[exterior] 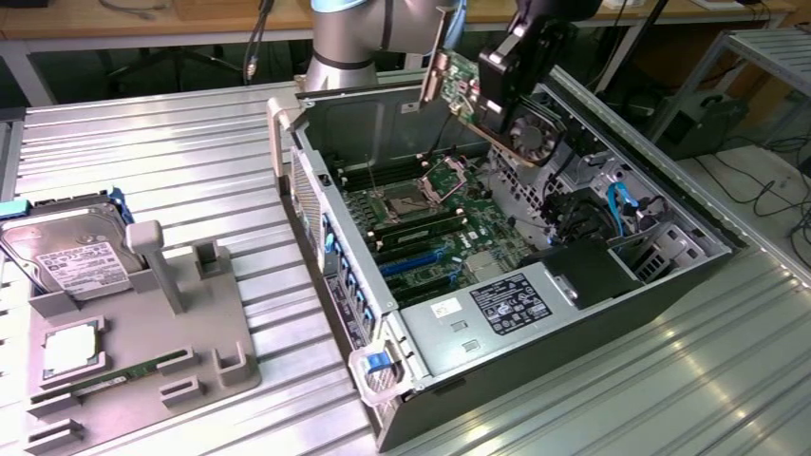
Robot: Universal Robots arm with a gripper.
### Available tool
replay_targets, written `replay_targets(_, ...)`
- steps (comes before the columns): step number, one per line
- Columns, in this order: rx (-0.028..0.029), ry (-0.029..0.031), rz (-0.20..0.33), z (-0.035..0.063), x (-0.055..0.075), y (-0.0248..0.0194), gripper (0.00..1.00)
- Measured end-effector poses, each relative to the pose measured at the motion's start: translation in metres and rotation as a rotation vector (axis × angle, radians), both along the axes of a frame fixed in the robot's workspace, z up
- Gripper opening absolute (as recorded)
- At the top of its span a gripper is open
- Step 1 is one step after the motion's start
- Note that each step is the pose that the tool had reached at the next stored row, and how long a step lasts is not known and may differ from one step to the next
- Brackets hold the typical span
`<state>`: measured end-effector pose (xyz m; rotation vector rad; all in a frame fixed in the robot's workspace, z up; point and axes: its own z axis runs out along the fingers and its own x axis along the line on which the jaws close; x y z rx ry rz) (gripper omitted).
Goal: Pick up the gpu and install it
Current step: 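Insert the gpu into the slot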
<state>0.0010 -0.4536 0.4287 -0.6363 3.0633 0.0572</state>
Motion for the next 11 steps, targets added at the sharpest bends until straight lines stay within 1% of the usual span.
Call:
replay_targets(2,0.0000,0.0000,0.030,0.0000,0.0000,0.0000,0.28)
replay_targets(11,0.0001,0.0000,0.120,0.0000,0.0000,0.0000,0.28)
